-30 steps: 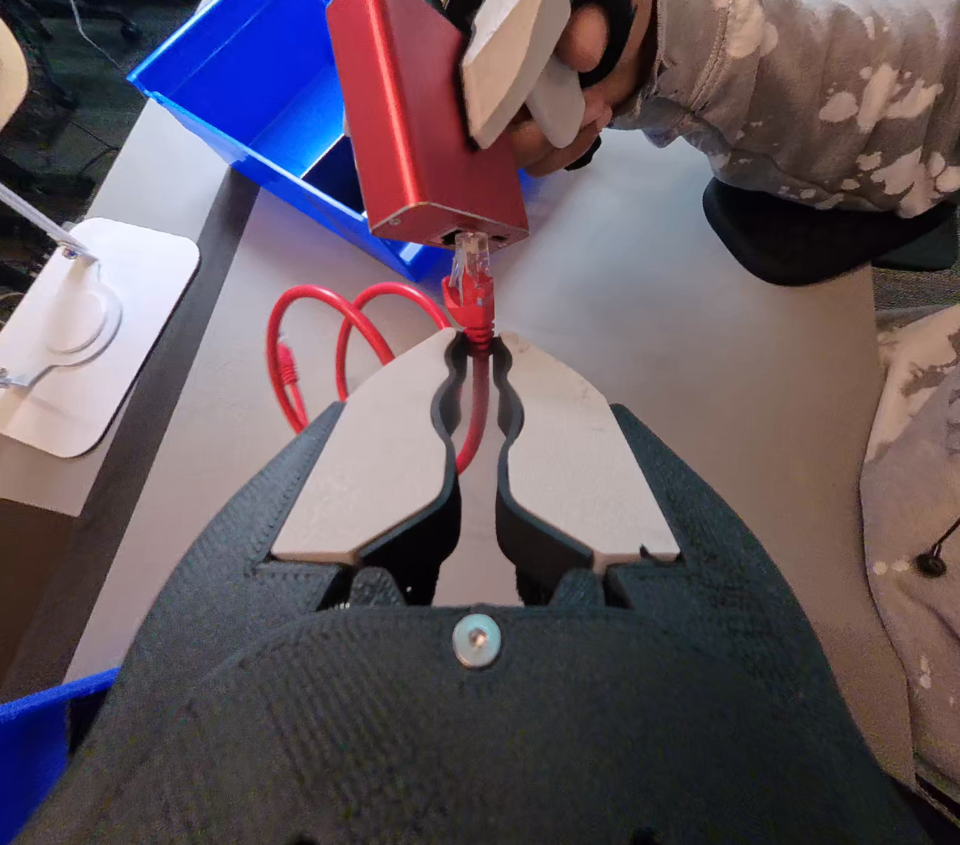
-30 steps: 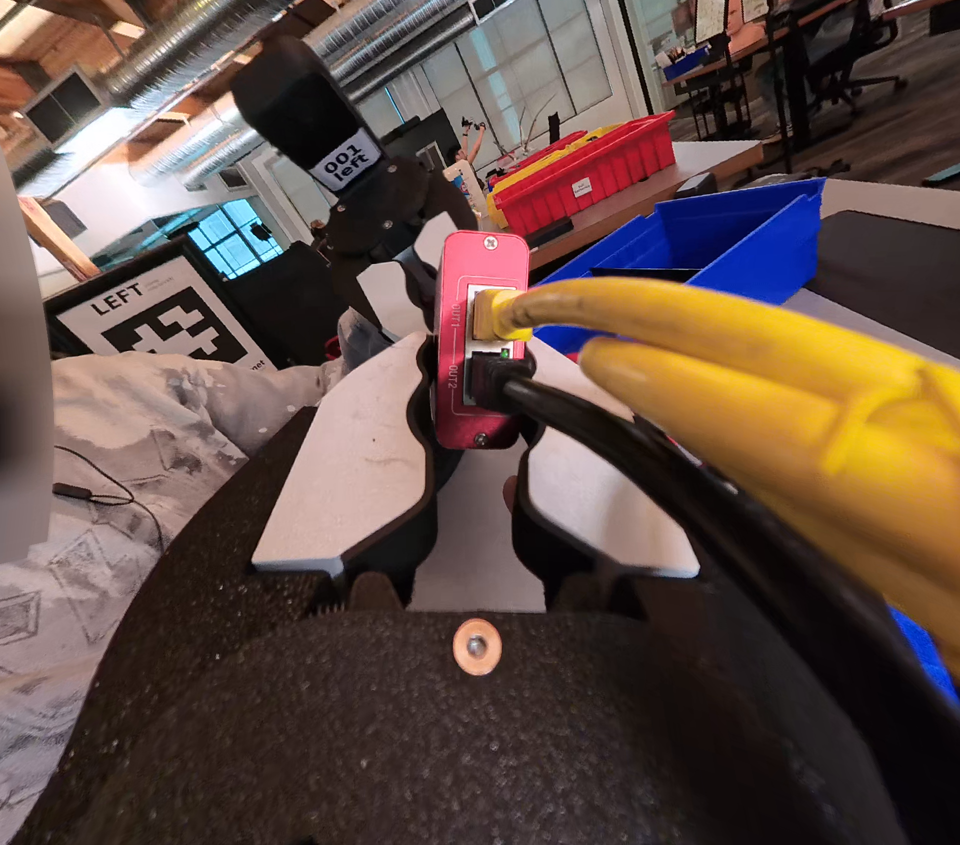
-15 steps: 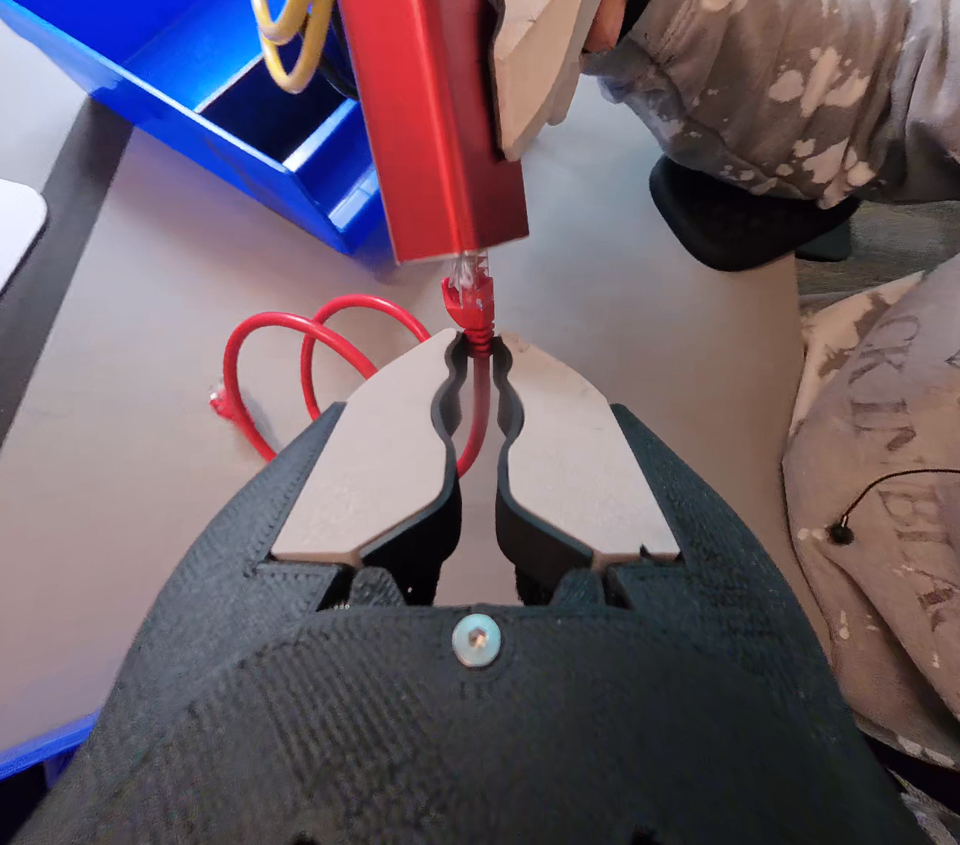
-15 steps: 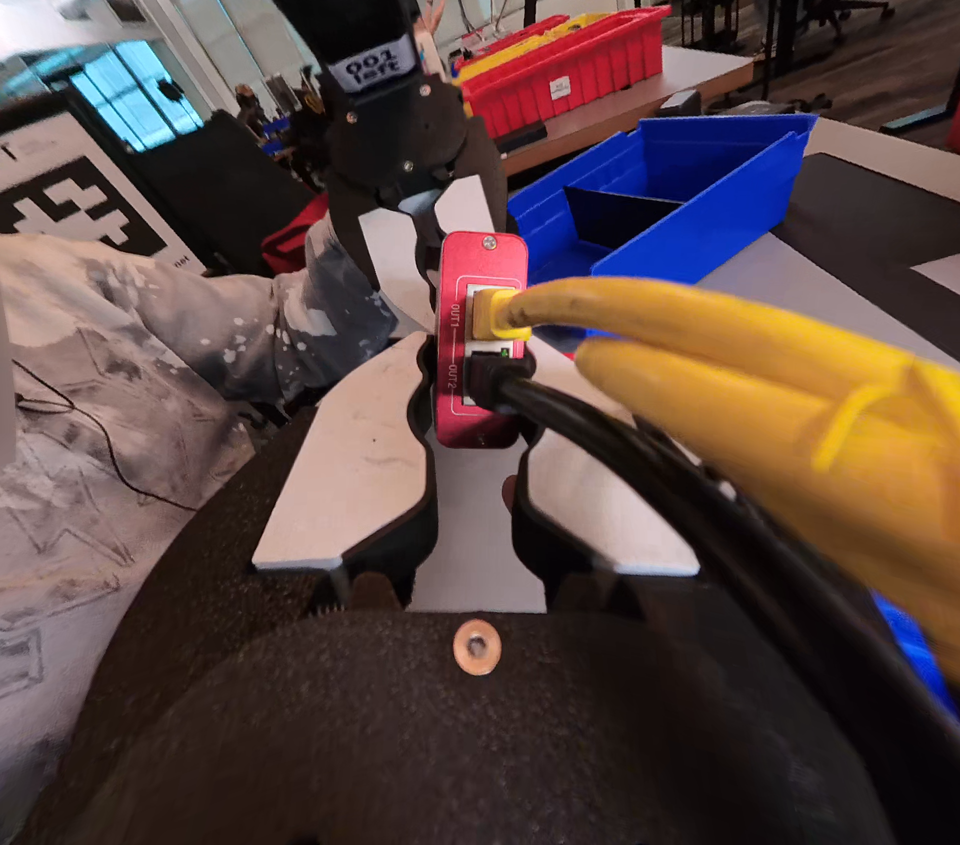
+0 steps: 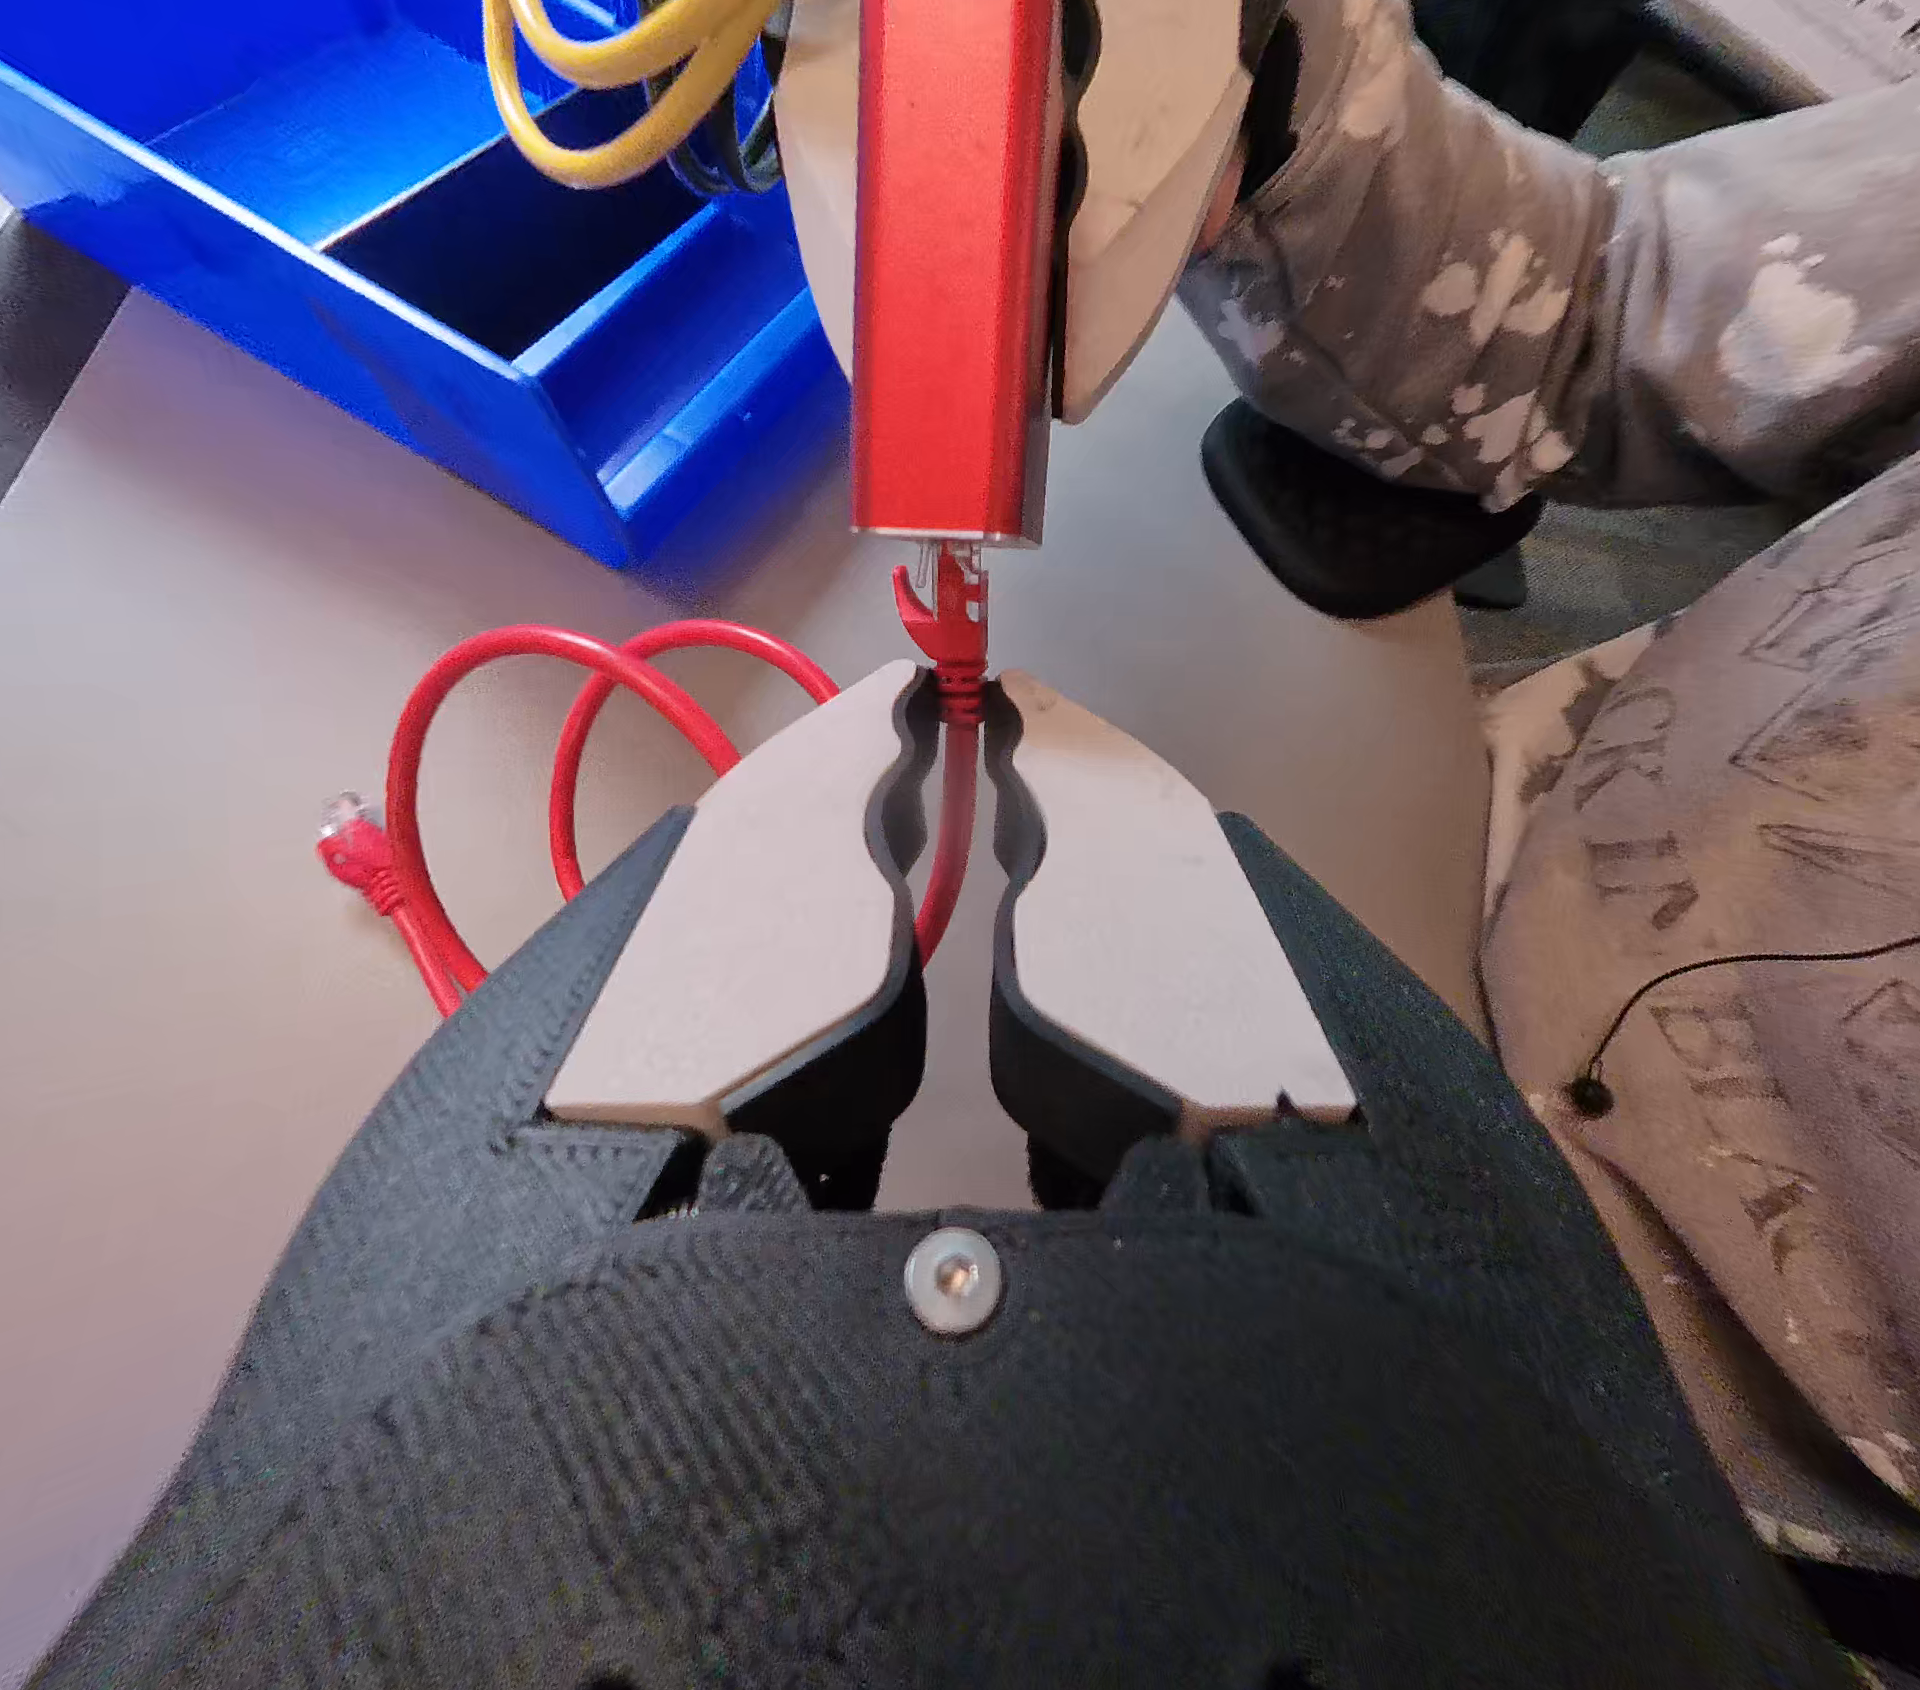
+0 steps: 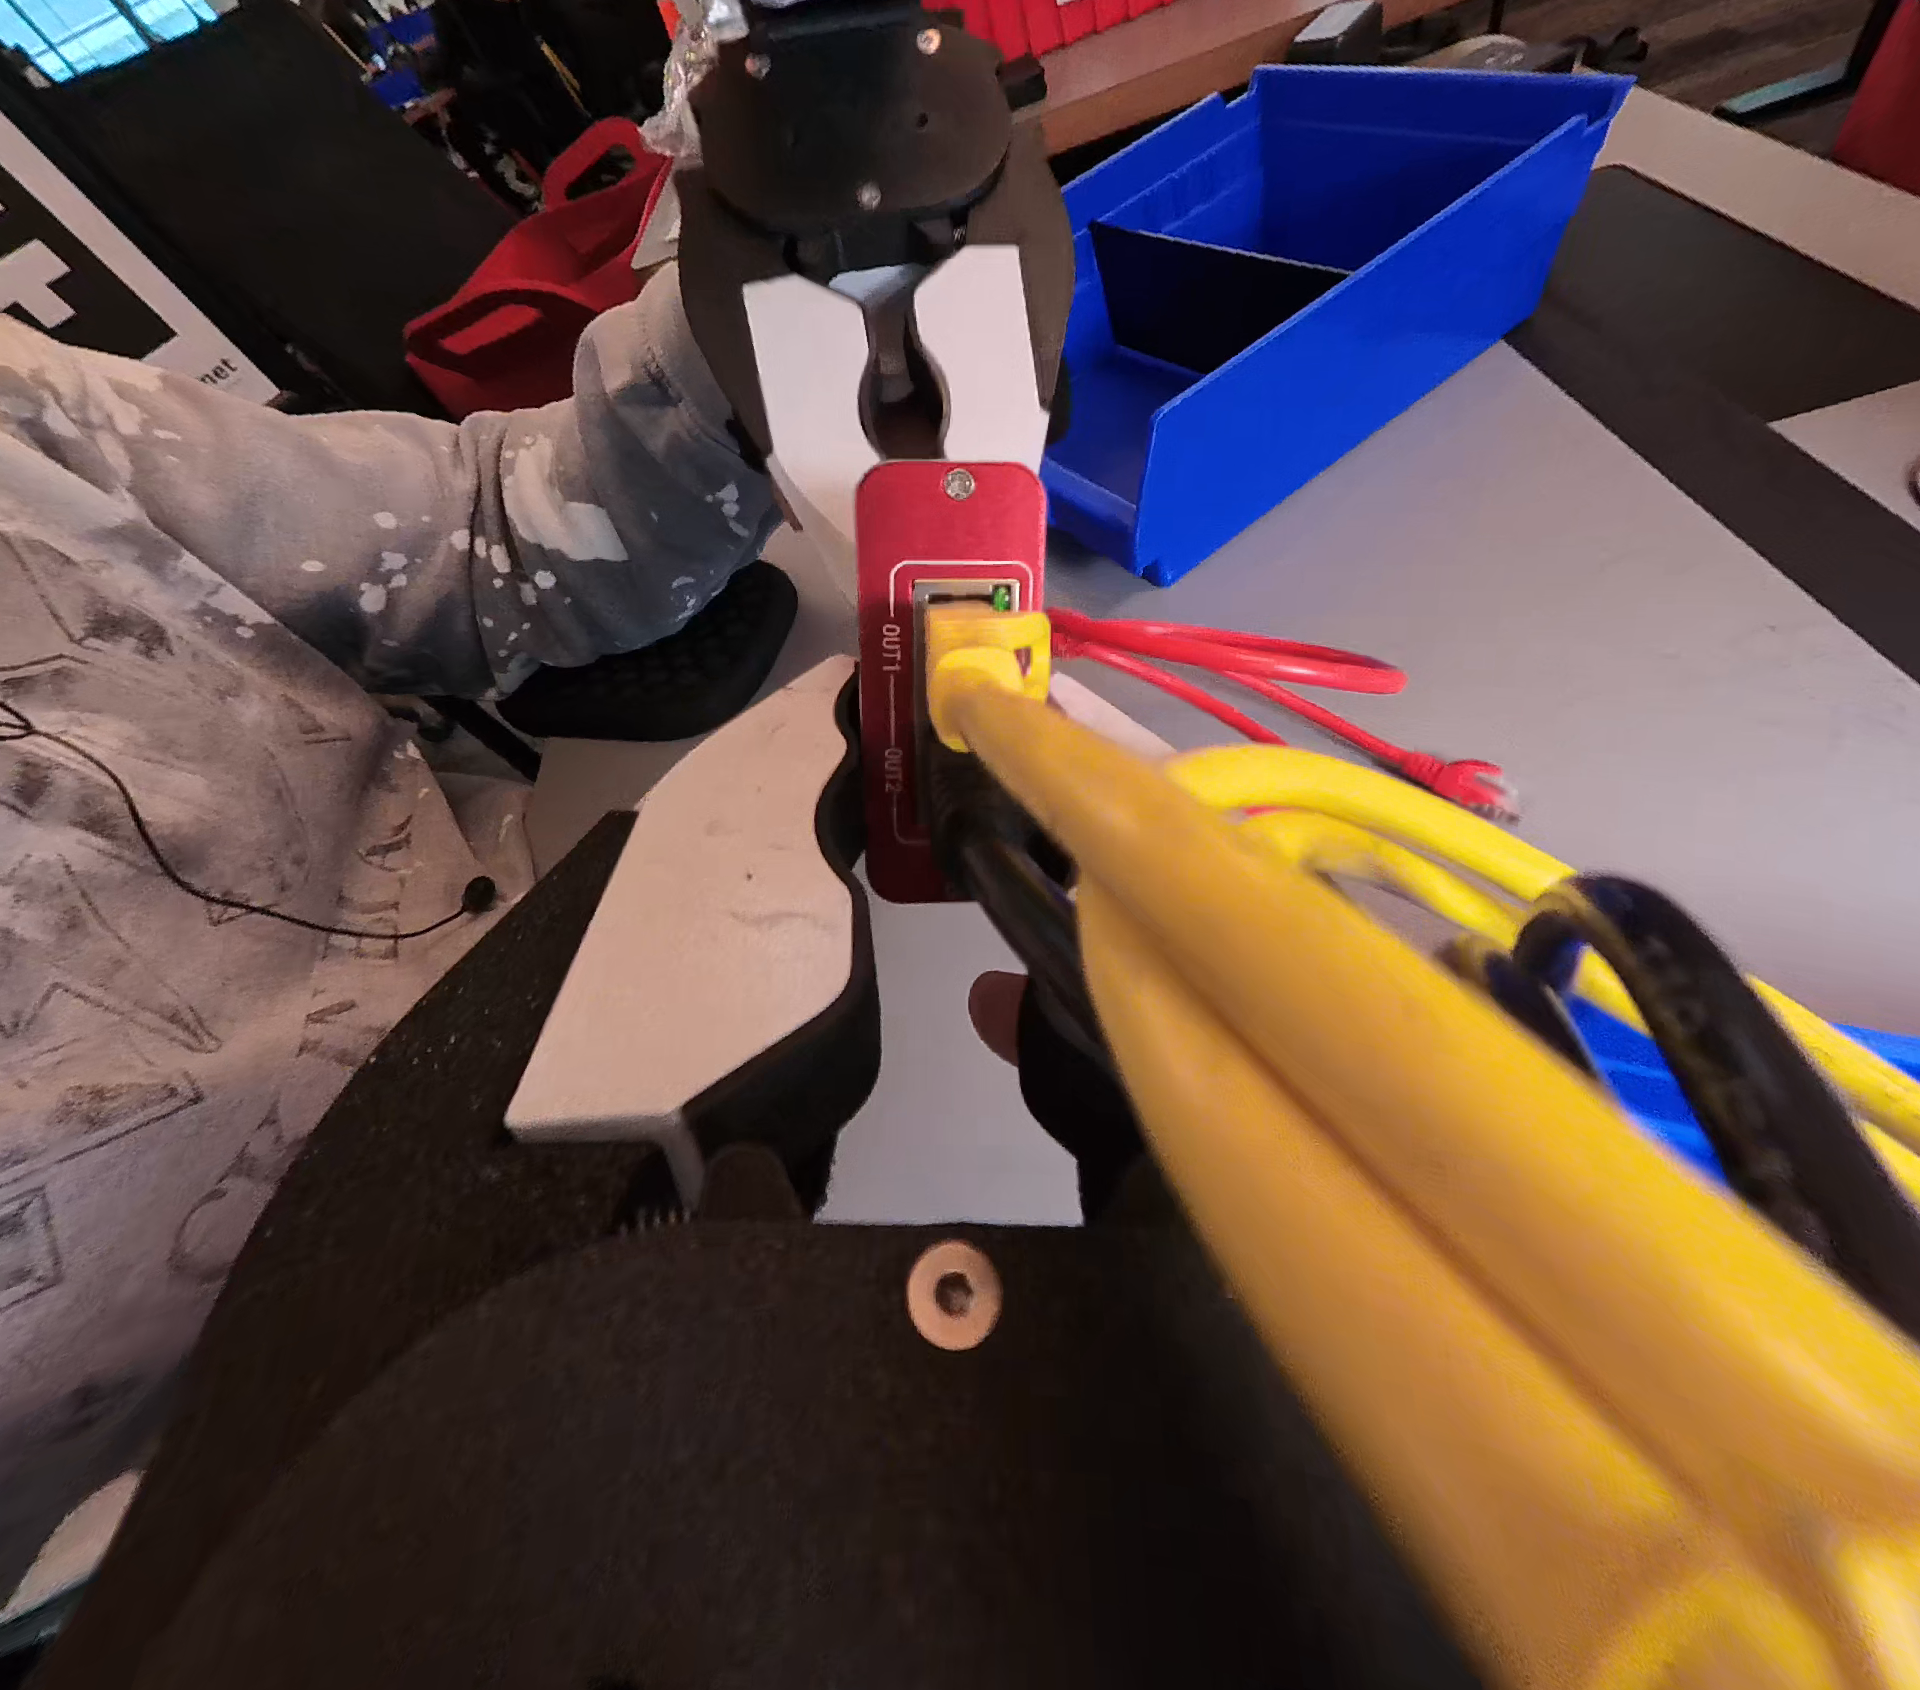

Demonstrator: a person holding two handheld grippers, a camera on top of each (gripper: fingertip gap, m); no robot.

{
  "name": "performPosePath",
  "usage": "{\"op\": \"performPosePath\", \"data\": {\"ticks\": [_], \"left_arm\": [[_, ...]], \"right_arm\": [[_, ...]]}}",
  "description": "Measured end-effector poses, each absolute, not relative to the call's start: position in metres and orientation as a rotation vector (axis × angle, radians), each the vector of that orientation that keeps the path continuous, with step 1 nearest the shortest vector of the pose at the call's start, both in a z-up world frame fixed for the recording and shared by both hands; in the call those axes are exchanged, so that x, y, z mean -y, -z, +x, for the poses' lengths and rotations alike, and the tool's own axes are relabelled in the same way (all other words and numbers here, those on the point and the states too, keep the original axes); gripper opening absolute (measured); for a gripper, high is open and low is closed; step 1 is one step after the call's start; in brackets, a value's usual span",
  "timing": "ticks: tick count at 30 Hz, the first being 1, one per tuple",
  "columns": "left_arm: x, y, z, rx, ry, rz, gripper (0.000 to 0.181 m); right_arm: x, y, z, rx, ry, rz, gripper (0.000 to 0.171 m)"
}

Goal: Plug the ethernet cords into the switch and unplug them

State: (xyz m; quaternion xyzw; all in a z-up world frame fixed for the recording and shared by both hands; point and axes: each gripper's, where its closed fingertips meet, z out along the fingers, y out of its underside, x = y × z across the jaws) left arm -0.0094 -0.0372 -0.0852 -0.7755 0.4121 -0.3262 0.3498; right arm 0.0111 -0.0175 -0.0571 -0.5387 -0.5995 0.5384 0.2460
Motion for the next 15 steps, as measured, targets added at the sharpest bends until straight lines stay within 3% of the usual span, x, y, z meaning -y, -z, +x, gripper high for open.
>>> {"op": "performPosePath", "data": {"ticks": [15], "left_arm": [[0.030, 0.087, -0.008, -1.022, 0.914, -1.965, 0.009]], "right_arm": [[0.012, 0.065, 0.012, 1.635, -1.457, -1.512, 0.028]]}}
